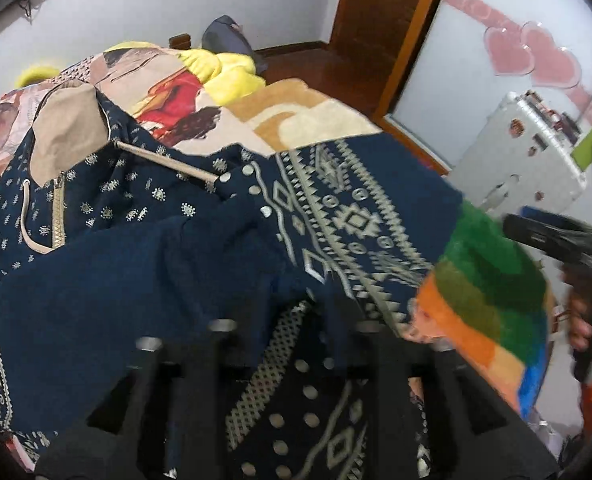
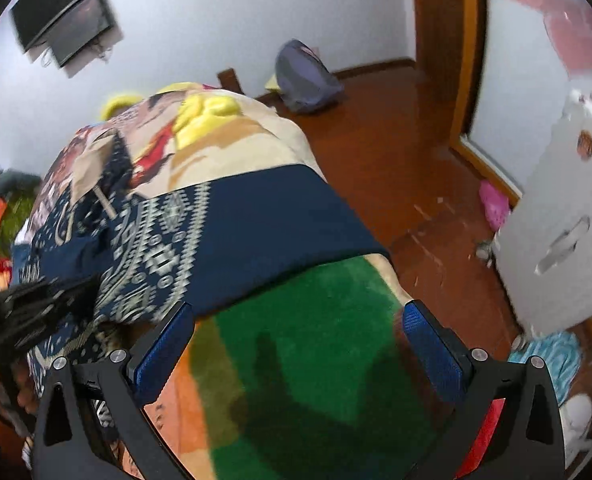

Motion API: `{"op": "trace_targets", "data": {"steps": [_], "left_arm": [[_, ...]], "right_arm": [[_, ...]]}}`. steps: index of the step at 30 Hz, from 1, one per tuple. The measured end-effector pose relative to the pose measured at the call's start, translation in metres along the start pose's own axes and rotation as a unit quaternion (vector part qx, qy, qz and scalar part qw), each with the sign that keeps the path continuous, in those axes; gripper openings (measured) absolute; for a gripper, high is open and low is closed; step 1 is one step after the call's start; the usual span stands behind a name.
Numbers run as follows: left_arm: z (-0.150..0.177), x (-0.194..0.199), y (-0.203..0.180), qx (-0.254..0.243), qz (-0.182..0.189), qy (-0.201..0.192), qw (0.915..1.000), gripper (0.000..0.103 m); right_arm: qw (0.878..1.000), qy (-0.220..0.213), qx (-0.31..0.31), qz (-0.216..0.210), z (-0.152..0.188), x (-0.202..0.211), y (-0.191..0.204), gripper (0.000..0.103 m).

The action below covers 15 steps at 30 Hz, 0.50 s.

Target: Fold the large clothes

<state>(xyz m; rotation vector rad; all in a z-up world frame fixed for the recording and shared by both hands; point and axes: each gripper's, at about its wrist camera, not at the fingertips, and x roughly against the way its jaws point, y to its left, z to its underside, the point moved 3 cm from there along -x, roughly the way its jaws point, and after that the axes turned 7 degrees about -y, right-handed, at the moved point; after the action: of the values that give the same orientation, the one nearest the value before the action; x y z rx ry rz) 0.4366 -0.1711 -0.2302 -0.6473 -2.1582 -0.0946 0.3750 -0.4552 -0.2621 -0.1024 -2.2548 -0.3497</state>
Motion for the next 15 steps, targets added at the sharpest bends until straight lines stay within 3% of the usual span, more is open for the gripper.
{"op": "trace_targets", "data": {"steps": [2, 5, 9, 14, 15], "left_arm": [[-0.004, 0.020, 0.005, 0.002, -0.012, -0.031, 0.9995, 0.064], [-0.008, 0.044, 0.021, 0.004, -0.040, -0.056, 0.9976, 0.067], [0.002, 0.067, 0.063, 0.021, -0.102, -0.069, 0.9922, 0.071], [0.039, 0.088, 0.130, 0.077, -0.166, -0.058, 0.9814, 0.071], [0.047, 0.092, 0.140, 0.091, -0.169, -0.057, 0.9797, 0.071]], "right_arm": [[0.999, 0.014, -0.031, -0.014, -0.005, -0.013, -0.012, 0.103], [0.995, 0.031, -0.091, -0.041, -0.013, -0.033, -0.028, 0.103], [0.978, 0.061, -0.180, -0.087, -0.019, -0.066, -0.046, 0.088], [0.968, 0.076, -0.219, -0.098, -0.023, -0.098, -0.054, 0.075], [0.967, 0.078, -0.223, -0.098, -0.024, -0.104, -0.053, 0.067]]}}
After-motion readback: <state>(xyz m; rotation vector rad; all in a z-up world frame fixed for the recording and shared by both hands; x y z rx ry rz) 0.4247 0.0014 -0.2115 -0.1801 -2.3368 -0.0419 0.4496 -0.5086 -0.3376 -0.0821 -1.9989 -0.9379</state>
